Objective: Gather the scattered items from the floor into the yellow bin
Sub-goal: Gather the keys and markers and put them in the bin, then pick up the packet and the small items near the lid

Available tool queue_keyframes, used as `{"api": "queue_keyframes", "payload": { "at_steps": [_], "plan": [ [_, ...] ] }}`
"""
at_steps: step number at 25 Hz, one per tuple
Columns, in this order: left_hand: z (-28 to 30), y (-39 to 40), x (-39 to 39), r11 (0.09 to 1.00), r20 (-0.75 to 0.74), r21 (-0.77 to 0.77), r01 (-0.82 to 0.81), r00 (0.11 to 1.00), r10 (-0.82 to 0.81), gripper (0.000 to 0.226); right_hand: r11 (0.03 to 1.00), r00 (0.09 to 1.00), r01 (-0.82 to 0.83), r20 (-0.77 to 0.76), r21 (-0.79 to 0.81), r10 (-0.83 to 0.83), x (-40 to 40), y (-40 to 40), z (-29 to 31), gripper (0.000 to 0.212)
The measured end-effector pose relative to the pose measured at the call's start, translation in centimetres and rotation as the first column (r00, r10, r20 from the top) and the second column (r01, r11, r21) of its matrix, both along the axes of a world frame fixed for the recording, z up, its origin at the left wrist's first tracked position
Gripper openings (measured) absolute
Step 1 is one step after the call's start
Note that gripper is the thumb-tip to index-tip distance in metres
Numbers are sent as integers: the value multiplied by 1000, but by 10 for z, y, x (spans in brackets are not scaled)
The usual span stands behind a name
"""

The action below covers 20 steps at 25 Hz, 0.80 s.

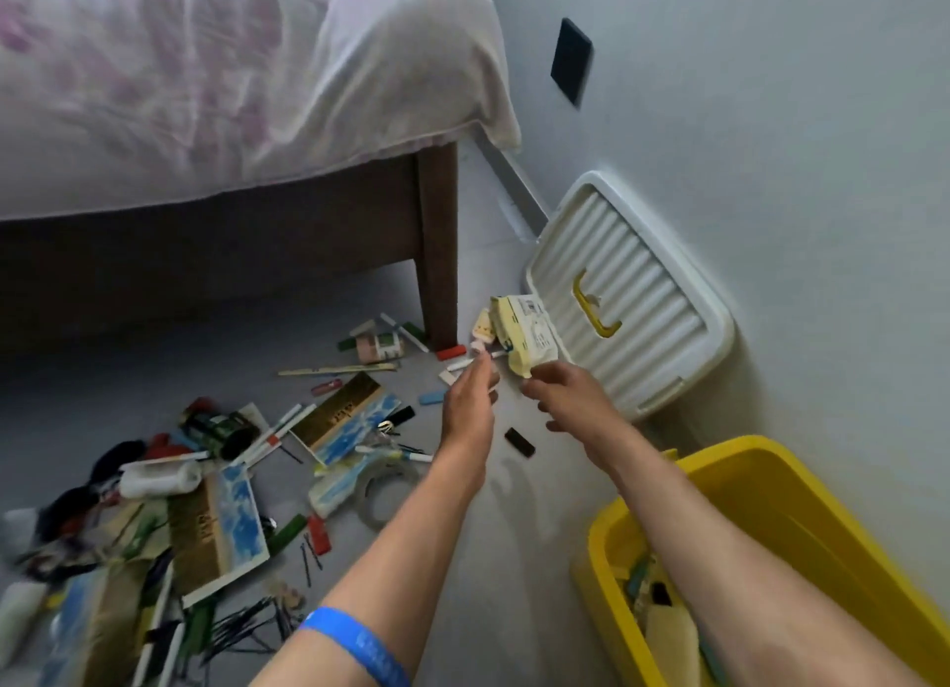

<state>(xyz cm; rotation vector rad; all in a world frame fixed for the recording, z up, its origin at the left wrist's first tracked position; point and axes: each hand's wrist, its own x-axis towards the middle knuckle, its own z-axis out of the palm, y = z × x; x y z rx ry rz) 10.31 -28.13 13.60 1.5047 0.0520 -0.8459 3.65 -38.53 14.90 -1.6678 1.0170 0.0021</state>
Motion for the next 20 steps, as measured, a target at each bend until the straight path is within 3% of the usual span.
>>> {"api": "queue_keyframes", "payload": {
  "at_steps": [2, 4, 6, 7, 8, 9, 13, 15, 20],
  "plan": [
    [-22, -19, 35, 1000, 14, 27, -12, 1000, 12, 30, 998, 996, 61, -72, 28, -59, 41, -19, -33, 46],
    [-39, -27, 56, 999, -15, 43, -19, 1000, 20, 36, 920, 945, 318, -155, 230, -288, 67, -38, -59, 50],
    [-58, -27, 68, 998, -81, 43, -43, 996, 46, 53, 577, 789, 599, -287, 555, -543, 82, -55, -83, 54],
    [-67, -24, 72, 997, -108, 50, -63, 992, 68, 57, 415, 703, 671, -349, 614, -620, 86, -60, -101, 57],
    [-73, -20, 76, 996, -125, 62, -71, 989, 78, 59, 328, 642, 709, -379, 625, -666, 89, -63, -119, 57],
    [-78, -16, 79, 995, -129, 73, -69, 989, 78, 60, 311, 627, 717, -383, 623, -679, 92, -65, -134, 52],
    [-92, -11, 83, 995, -118, 58, -78, 989, 85, 53, 295, 611, 711, -352, 638, -710, 102, -70, -159, 19],
    [-95, -9, 77, 997, -111, 40, -68, 991, 72, 57, 337, 623, 652, -226, 679, -749, 104, -71, -155, 8],
    [-74, -7, 58, 987, -75, 74, -144, 986, 150, 36, 688, 663, 566, 245, 454, -707, 82, -43, -92, 19]
  ]
}}
